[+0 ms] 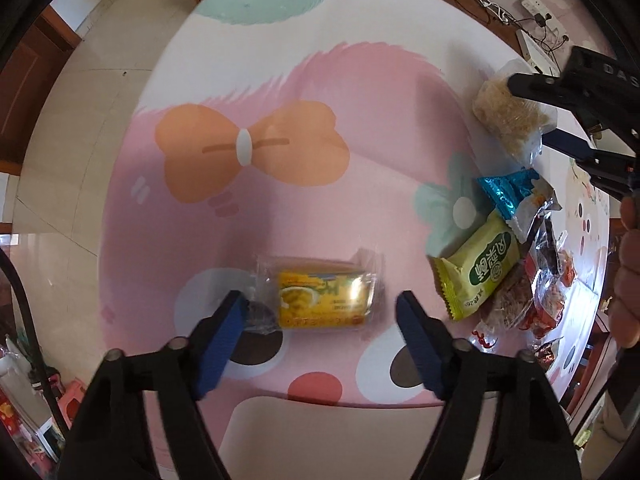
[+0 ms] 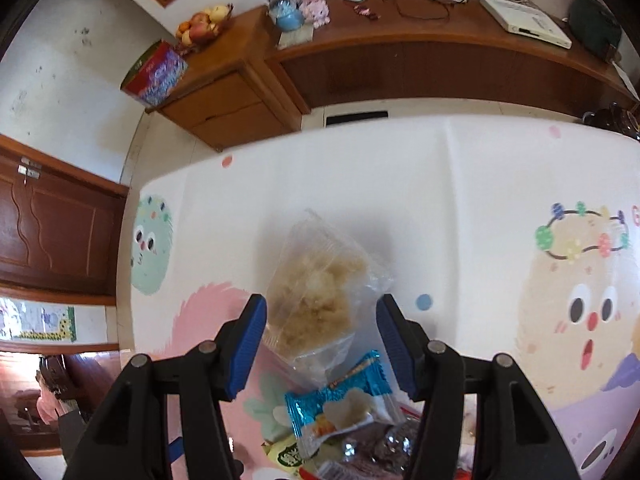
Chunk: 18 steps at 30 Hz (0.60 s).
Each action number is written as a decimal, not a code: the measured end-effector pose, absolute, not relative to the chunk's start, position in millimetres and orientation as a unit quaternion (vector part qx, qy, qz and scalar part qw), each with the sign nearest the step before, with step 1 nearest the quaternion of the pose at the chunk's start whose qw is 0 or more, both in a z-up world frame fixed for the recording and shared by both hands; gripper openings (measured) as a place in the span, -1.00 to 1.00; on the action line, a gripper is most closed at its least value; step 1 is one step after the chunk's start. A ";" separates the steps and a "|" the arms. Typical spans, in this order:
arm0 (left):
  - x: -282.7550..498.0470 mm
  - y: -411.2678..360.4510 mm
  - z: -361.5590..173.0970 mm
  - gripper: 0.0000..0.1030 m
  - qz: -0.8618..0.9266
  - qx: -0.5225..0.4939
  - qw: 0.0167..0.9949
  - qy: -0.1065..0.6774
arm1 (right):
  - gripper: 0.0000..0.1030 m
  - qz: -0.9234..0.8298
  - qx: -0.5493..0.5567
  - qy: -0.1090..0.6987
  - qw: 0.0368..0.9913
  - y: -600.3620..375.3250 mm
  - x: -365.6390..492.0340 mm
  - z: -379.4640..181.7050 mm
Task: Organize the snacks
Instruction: 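Grasp the yellow wrapped cake with left gripper while right grasps a clear cracker bag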
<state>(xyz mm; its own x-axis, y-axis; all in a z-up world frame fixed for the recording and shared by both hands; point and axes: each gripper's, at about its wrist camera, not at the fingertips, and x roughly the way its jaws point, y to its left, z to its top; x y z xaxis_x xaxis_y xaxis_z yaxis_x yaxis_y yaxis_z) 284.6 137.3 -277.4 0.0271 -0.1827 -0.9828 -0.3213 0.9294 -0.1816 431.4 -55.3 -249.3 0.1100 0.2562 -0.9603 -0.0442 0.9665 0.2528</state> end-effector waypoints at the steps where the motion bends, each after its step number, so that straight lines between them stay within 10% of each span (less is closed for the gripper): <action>1: 284.3 136.4 -278.1 0.38 0.050 -0.182 0.693 0.696 | 0.12 0.103 0.079 0.662 0.738 -53.5 431.3 -252.3; 18: 290.9 107.0 -257.4 -0.21 0.050 -0.140 0.732 0.665 | -0.24 0.129 0.029 0.652 0.747 -34.9 419.7 -247.7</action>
<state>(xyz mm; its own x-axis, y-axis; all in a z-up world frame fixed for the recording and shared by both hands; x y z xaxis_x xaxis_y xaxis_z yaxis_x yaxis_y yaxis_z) 290.9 107.0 -257.4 0.1111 -0.1126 -0.9874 -0.2603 0.9556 -0.1383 419.7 -34.9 -247.7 0.1165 0.2300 -0.9662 -0.1546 0.9652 0.2111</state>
